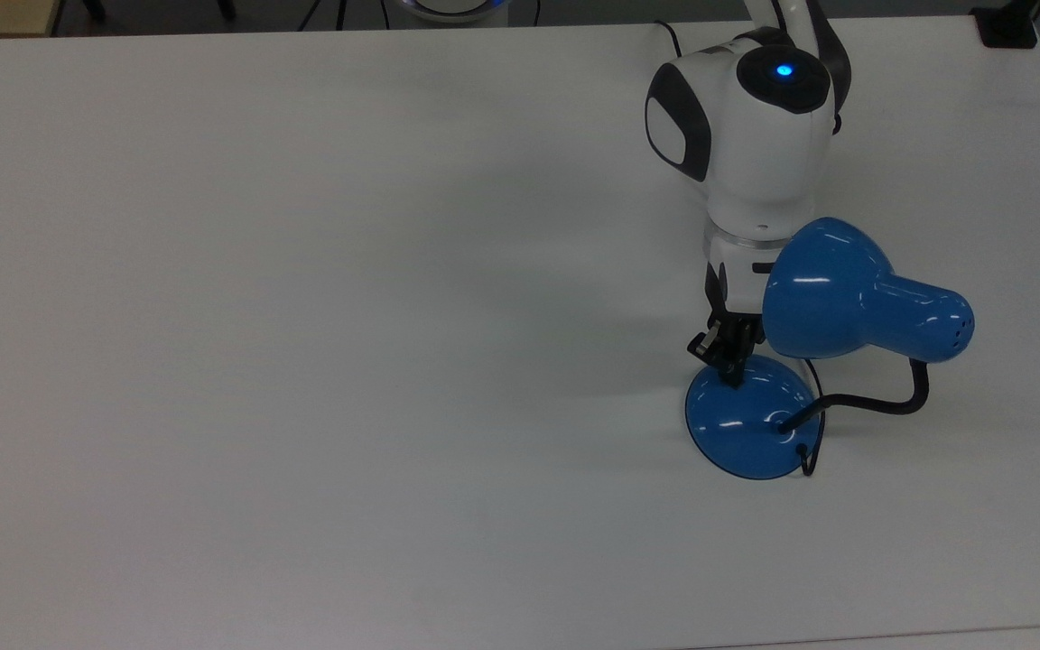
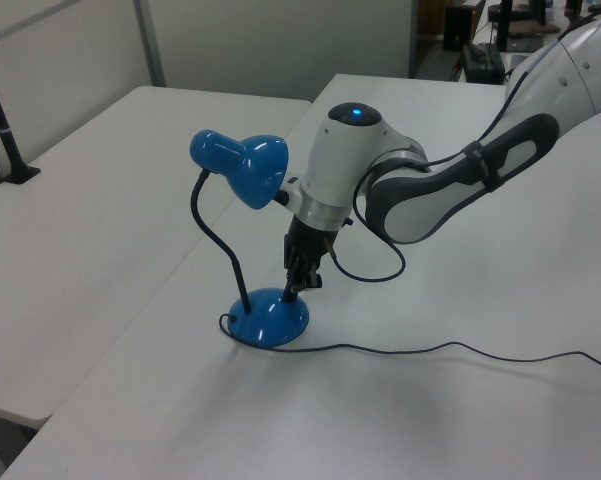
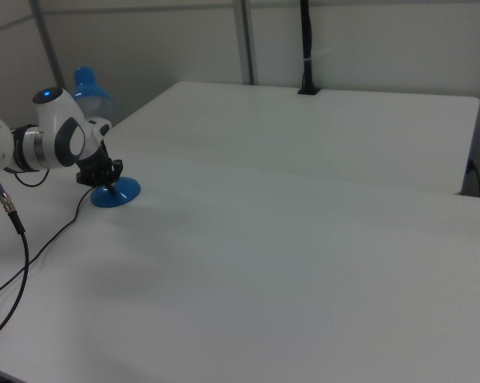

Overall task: Turn off the lamp
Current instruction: 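Press down on the black switch with the gripper fingertips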

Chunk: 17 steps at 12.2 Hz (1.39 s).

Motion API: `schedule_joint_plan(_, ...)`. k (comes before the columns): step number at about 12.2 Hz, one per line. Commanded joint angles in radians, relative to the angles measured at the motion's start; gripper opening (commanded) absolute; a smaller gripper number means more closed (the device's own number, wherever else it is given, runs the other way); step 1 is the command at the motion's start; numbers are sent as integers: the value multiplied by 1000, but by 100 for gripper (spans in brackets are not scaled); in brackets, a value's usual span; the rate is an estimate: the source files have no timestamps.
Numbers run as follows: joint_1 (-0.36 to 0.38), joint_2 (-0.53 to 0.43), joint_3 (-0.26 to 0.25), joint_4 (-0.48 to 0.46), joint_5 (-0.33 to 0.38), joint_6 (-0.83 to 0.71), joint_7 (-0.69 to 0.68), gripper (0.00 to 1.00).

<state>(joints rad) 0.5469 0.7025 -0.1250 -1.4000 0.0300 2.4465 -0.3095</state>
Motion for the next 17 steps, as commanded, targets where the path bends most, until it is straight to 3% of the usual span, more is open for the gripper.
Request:
schedule_joint_plan(1,37,28,-33,-77,18,120,33,0)
schedule_joint_plan(8,53,-17,-58,-226,16,134,32,0)
schedule_joint_plan(14,59,-40,-74,-244,16,128,33,0)
schedule_joint_plan(16,59,-128,-74,-305,24,121,65,0)
schedule_joint_plan(17,59,-200,-73,-345,22,105,146,0)
